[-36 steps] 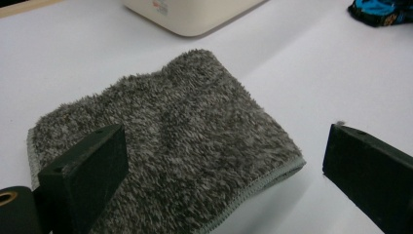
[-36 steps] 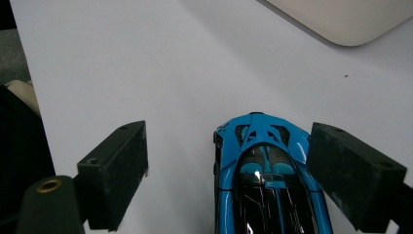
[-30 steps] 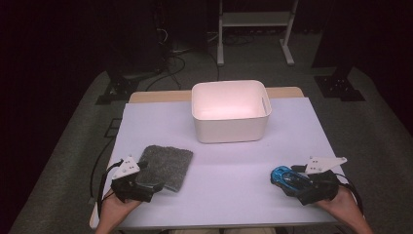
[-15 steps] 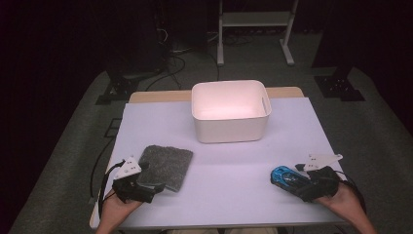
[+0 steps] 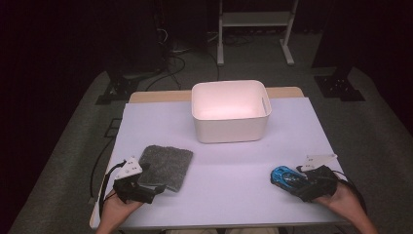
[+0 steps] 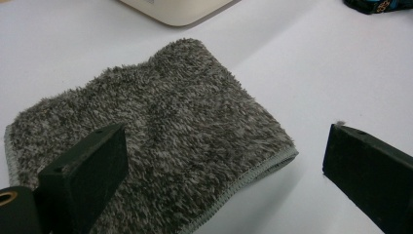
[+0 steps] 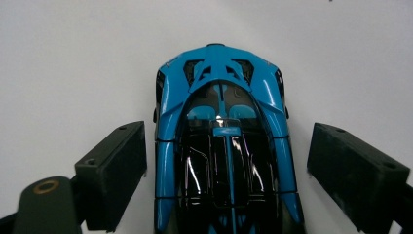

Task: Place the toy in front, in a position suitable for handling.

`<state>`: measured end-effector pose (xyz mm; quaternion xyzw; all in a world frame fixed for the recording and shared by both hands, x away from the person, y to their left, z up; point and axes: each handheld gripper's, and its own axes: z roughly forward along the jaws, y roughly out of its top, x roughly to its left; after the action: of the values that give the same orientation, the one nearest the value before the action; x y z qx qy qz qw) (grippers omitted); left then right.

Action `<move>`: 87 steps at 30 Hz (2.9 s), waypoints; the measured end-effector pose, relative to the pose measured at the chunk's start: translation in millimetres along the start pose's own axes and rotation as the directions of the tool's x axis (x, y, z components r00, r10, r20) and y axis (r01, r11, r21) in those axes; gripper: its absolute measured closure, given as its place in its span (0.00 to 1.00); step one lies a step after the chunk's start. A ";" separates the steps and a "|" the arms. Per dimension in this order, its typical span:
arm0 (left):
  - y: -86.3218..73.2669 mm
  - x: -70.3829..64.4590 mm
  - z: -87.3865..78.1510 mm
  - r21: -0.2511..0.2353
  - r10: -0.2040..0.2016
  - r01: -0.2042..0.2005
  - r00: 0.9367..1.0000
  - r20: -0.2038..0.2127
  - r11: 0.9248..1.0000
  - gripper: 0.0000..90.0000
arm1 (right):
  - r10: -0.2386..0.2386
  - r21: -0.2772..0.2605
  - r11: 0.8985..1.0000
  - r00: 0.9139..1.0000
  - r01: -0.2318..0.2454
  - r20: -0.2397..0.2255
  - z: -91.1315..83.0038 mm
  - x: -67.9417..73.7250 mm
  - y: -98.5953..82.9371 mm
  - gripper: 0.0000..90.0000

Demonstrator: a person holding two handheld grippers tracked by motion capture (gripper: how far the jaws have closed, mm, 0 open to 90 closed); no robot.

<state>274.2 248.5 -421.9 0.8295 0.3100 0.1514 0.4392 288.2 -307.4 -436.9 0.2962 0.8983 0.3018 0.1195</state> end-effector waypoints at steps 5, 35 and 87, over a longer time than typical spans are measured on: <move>-0.4 -0.3 1.0 0.001 -0.004 0.004 1.000 0.008 1.000 0.02 | -0.005 0.026 1.000 1.000 0.005 0.007 3.3 -0.8 -2.0 0.15; 0.0 -2.1 0.6 0.001 0.002 -0.002 1.000 0.012 1.000 0.02 | 0.020 0.056 0.998 1.000 -0.019 -0.016 8.8 -0.9 -3.9 0.28; -0.3 2.8 -4.3 -0.026 -0.024 0.024 1.000 0.004 0.999 0.02 | -0.011 -0.055 0.998 0.995 0.006 -0.096 -12.3 3.3 16.1 0.28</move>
<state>274.0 253.1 -419.7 0.8202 0.3171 0.1488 0.4522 288.2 -300.8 -417.4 0.2739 0.8957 0.3398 0.0853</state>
